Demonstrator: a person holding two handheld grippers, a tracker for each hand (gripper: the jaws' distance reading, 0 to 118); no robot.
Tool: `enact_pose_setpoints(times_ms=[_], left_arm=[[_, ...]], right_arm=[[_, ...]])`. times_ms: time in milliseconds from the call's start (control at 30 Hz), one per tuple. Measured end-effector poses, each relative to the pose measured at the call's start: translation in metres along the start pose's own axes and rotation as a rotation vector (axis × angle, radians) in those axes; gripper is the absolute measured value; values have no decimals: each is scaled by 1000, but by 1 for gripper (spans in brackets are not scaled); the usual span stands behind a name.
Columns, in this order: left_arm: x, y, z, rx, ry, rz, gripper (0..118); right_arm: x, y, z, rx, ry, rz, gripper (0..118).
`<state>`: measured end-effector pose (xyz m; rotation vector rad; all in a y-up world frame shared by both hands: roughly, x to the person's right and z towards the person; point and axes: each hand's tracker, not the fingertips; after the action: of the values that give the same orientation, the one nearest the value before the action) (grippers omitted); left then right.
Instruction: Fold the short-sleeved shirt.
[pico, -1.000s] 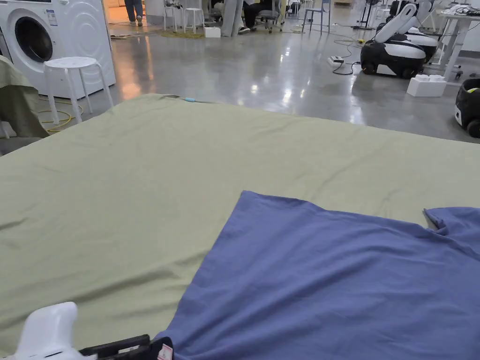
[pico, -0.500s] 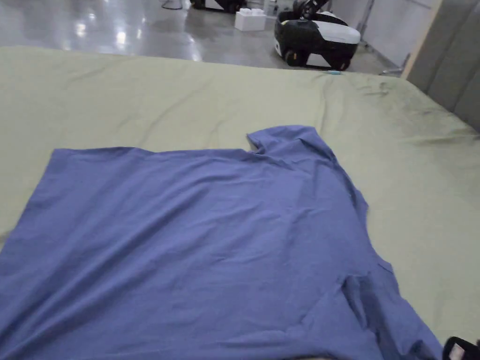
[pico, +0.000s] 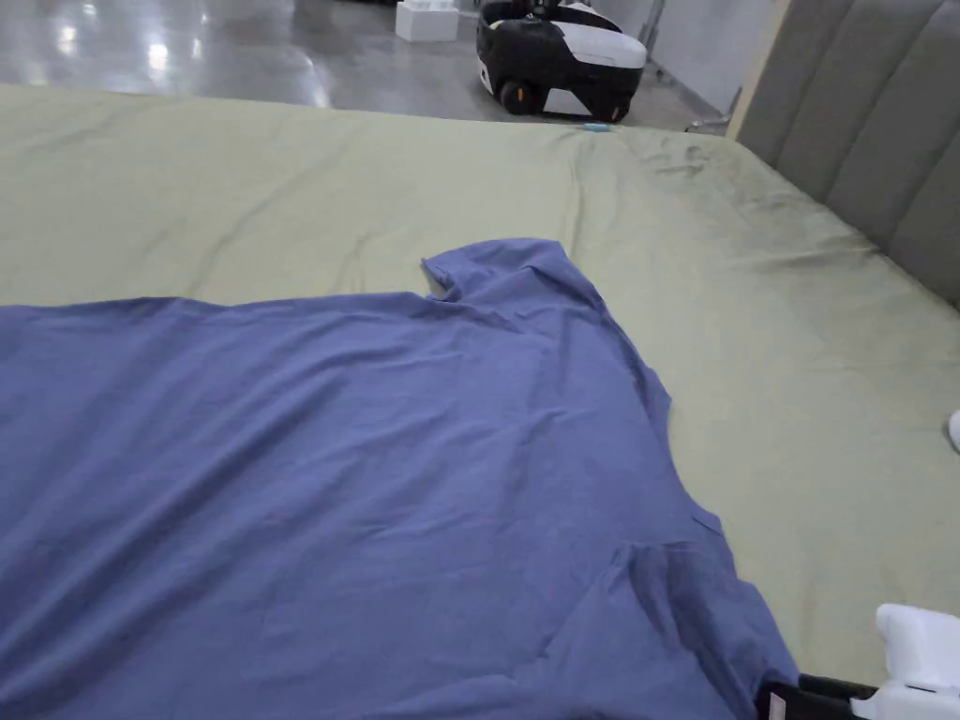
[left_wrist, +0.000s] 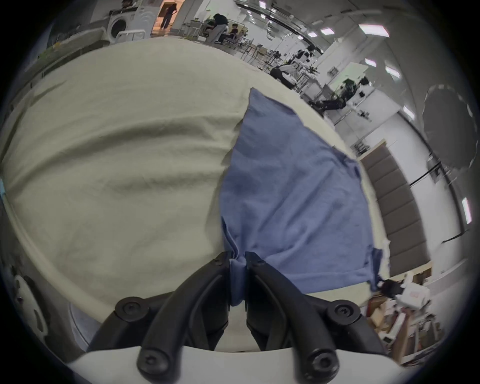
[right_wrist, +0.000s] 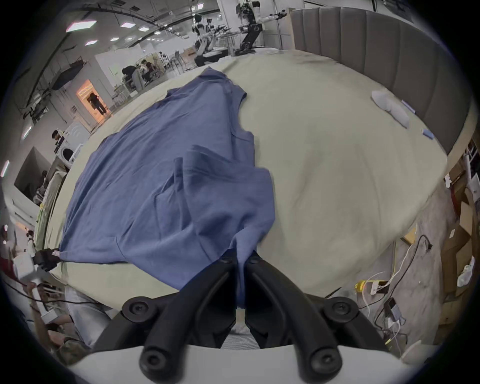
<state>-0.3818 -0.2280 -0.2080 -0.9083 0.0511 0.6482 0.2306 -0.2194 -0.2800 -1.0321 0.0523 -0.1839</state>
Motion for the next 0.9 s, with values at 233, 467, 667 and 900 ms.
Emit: enact_pose_setpoints(times_ms=[233, 467, 667, 900], left_arm=[[30, 83, -7, 71, -43, -80, 12], [53, 184, -54, 181, 22, -185, 12], [62, 222, -113, 139, 66, -198, 12], [50, 212, -154, 47, 117, -166, 21]], right_arm=[[-11, 94, 17, 178, 109, -85, 5], [-50, 209, -28, 233, 56, 5, 5], [-65, 260, -99, 162, 6, 13, 5], [-56, 267, -166, 72, -43, -30, 15]])
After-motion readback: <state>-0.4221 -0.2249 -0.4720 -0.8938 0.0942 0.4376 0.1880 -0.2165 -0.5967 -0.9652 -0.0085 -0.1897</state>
